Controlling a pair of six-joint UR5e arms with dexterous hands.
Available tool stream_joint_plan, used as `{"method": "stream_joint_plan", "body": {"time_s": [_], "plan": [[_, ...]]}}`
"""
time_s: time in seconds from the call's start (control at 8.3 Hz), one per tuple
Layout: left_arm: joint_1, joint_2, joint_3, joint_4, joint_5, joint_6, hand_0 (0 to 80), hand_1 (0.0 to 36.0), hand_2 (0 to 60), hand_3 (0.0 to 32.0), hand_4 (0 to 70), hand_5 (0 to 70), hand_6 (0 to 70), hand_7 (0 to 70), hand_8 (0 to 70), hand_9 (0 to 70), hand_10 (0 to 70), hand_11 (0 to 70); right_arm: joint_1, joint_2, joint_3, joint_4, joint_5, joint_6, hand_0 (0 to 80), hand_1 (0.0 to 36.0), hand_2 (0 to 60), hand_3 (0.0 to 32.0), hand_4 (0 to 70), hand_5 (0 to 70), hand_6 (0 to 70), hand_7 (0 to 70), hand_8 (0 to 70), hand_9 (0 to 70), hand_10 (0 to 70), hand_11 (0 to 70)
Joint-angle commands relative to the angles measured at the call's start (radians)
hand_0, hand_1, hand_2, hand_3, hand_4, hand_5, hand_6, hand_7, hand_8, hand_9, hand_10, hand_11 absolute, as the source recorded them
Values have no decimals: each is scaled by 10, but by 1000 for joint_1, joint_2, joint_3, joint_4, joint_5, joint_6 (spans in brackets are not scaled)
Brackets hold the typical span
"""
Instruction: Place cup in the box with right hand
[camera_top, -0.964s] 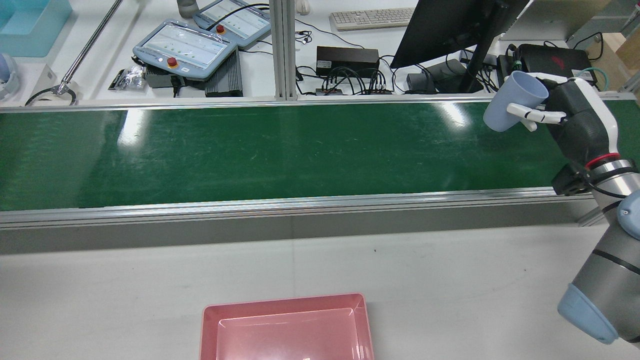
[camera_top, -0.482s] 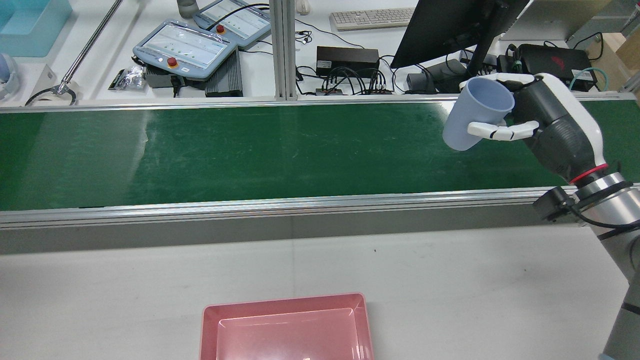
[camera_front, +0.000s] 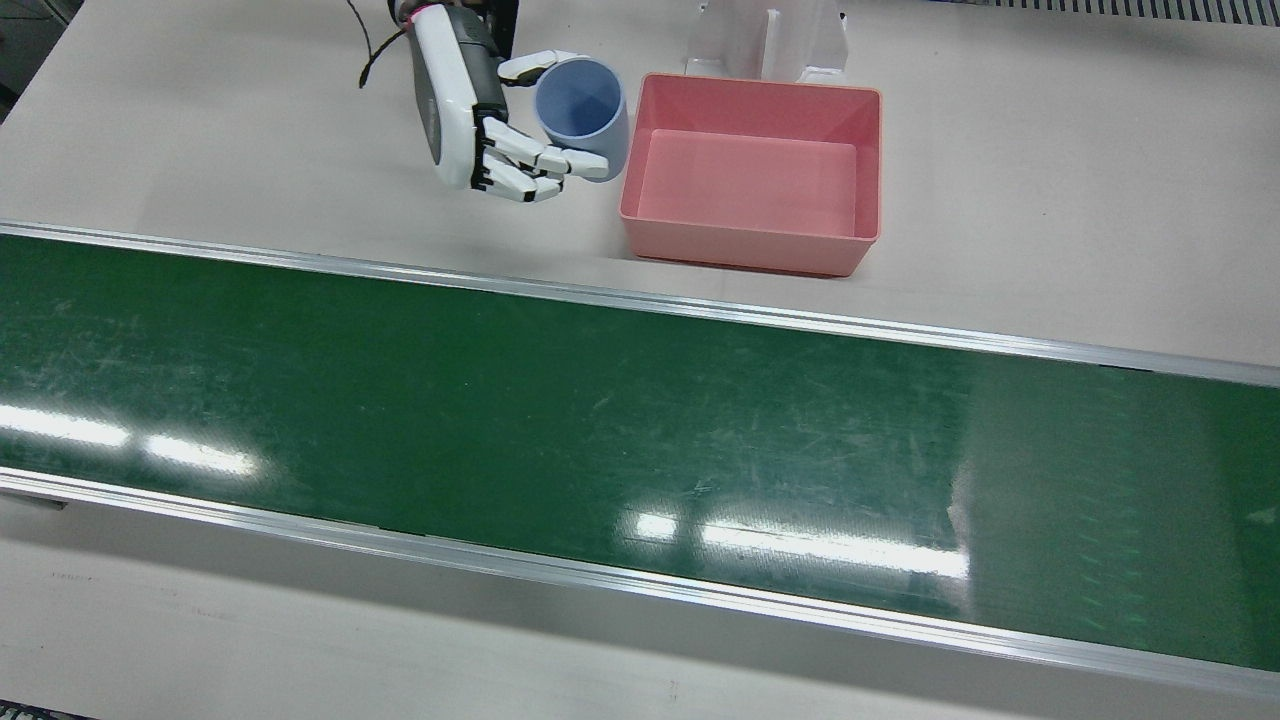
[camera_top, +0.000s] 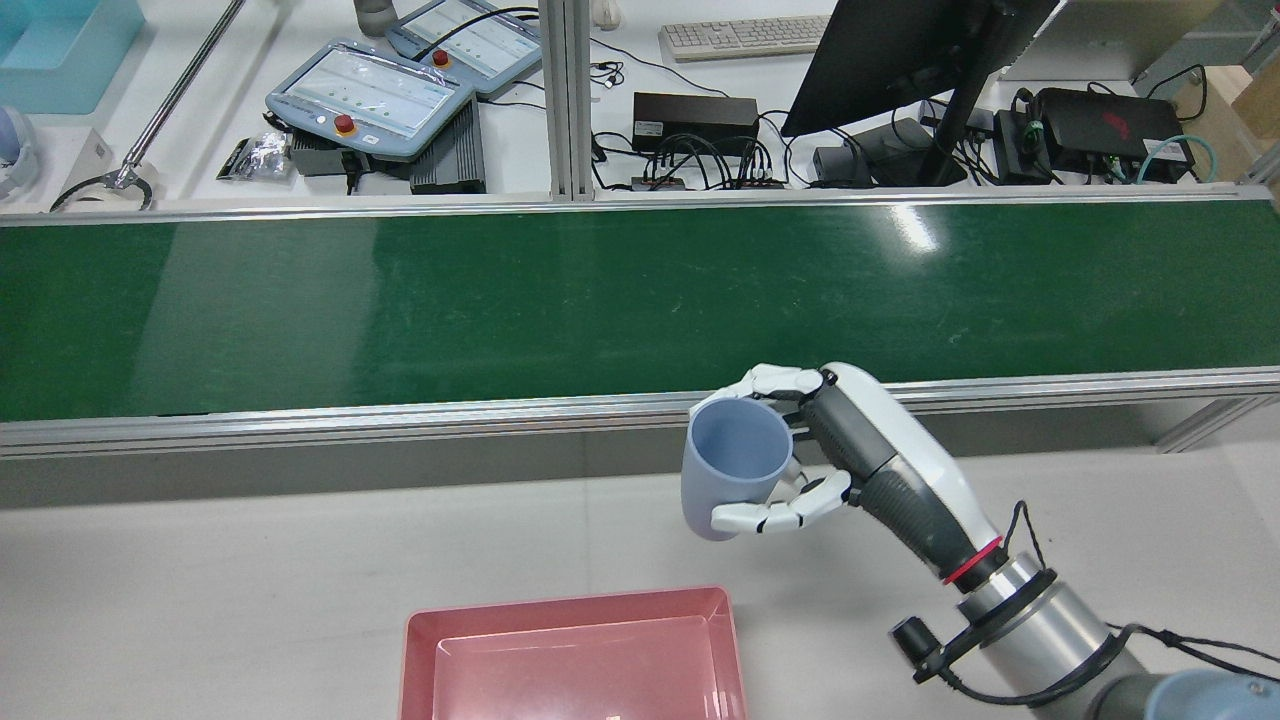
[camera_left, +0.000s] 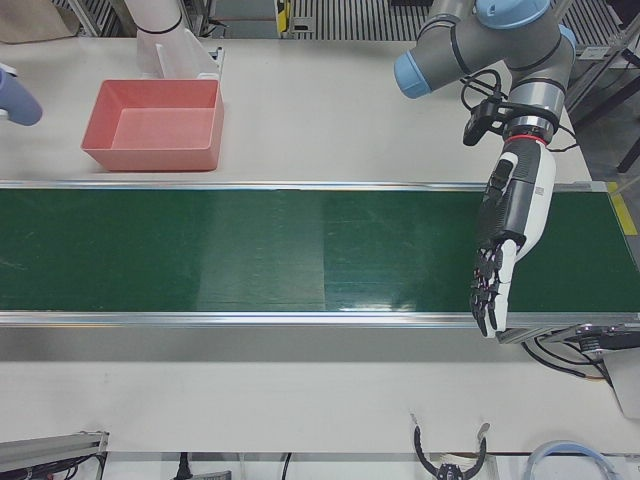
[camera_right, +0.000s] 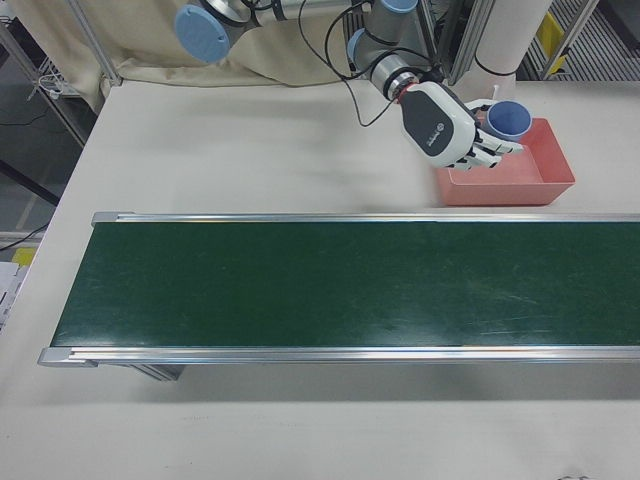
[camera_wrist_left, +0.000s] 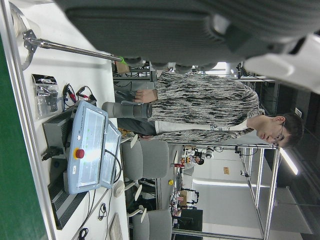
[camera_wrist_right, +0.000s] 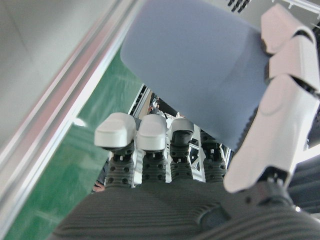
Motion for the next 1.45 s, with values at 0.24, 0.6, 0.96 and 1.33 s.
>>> {"method": "stream_joint_plan", "body": {"time_s": [0.24,0.6,0.96,1.33], "plan": [[0,-2,2,-1,0,0,0,0,0,0,0,0,0,0,0,0,0,0,-234,78,-34,61,81,-167,572,168,132,0,359,124,218,700,449,698,341,497],[0,0,2,-3,0,0,0,0,0,0,0,0,0,0,0,0,0,0,-236,75,-33,72,70,-167,574,128,0,6,58,59,21,33,49,89,0,0],[0,-2,2,-1,0,0,0,0,0,0,0,0,0,0,0,0,0,0,-180,43,13,69,6,-99,569,126,0,4,69,63,30,71,66,113,0,6],[0,-2,2,-1,0,0,0,0,0,0,0,0,0,0,0,0,0,0,217,-168,25,60,-205,288,559,161,31,0,54,69,39,100,79,137,11,37]]}}
